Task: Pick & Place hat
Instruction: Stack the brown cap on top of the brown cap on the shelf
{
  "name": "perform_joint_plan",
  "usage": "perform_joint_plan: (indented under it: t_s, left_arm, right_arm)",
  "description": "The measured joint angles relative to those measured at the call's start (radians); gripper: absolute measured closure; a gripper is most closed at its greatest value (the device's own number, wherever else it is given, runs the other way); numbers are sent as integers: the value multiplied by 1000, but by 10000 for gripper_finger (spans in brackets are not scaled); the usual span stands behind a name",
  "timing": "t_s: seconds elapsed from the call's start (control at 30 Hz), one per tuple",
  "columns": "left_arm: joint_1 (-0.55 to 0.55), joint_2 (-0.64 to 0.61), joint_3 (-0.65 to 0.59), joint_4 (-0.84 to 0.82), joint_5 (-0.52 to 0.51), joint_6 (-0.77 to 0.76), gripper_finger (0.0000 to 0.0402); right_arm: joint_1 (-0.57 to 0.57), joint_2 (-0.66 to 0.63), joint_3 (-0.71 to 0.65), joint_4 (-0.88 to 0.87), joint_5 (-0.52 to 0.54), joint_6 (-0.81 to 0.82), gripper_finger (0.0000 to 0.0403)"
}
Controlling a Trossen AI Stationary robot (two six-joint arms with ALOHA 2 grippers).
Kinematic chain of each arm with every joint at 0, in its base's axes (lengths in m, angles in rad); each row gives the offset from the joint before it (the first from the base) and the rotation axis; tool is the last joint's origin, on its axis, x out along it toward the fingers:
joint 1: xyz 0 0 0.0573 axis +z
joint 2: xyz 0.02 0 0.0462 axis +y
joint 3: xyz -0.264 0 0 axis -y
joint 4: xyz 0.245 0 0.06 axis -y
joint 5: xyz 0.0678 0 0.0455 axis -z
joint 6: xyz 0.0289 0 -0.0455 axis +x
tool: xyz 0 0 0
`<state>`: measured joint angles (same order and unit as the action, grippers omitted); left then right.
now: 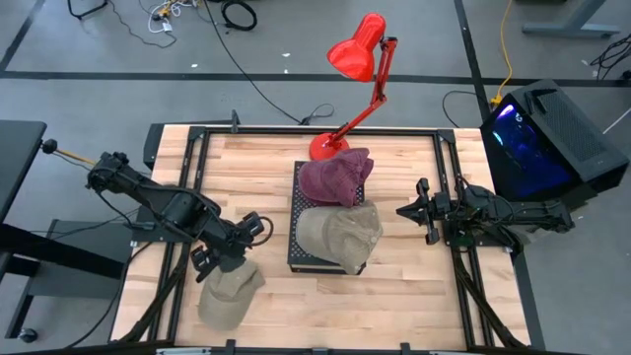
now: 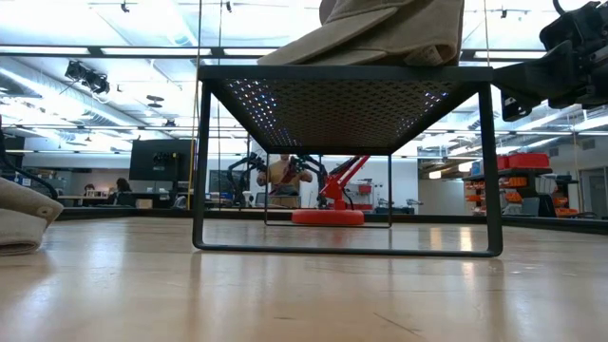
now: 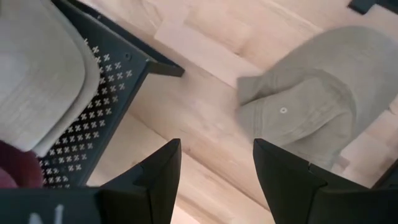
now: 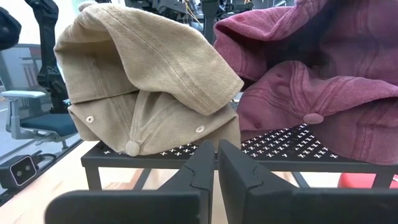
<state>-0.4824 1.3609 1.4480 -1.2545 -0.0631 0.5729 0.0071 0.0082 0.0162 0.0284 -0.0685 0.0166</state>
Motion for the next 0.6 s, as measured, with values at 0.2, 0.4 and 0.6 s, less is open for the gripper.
perform_joint_plan:
  t_s: [0.2,0.4,0.6]
  left_arm:
    - [0,0,0,0,-11,0,195]
    - [-7,0,0,0,-11,29,195]
    - [-41,0,0,2,-10,135,195]
  right_arm:
    - [0,0,0,0,0,0,376]
    - [0,0,0,0,0,0,376]
    - [0,0,0,0,0,0,376]
